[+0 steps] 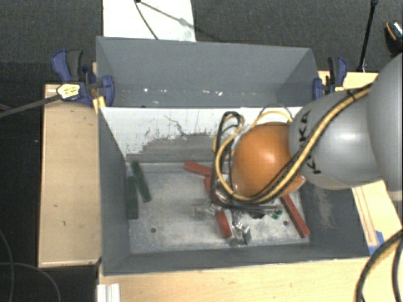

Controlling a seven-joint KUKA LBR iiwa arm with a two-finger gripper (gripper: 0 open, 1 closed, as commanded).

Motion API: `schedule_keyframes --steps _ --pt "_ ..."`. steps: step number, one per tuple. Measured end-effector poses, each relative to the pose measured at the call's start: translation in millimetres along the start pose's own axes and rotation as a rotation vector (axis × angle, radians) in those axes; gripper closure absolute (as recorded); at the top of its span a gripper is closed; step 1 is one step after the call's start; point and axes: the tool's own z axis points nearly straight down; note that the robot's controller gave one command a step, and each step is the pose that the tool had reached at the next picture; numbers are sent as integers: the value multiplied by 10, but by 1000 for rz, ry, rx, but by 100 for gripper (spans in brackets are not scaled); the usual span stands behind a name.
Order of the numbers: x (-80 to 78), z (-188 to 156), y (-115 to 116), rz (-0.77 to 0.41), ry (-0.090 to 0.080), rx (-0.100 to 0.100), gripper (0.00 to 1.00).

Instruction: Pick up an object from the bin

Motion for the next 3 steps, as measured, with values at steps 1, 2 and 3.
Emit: schedule_keyframes --steps 1,2,3 --pt "-227 -11 -657 3 -5 7 0" --pt "-221 -7 -620 4 -2 2 100" --pt "-168 -1440 -713 68 -8 9 100"
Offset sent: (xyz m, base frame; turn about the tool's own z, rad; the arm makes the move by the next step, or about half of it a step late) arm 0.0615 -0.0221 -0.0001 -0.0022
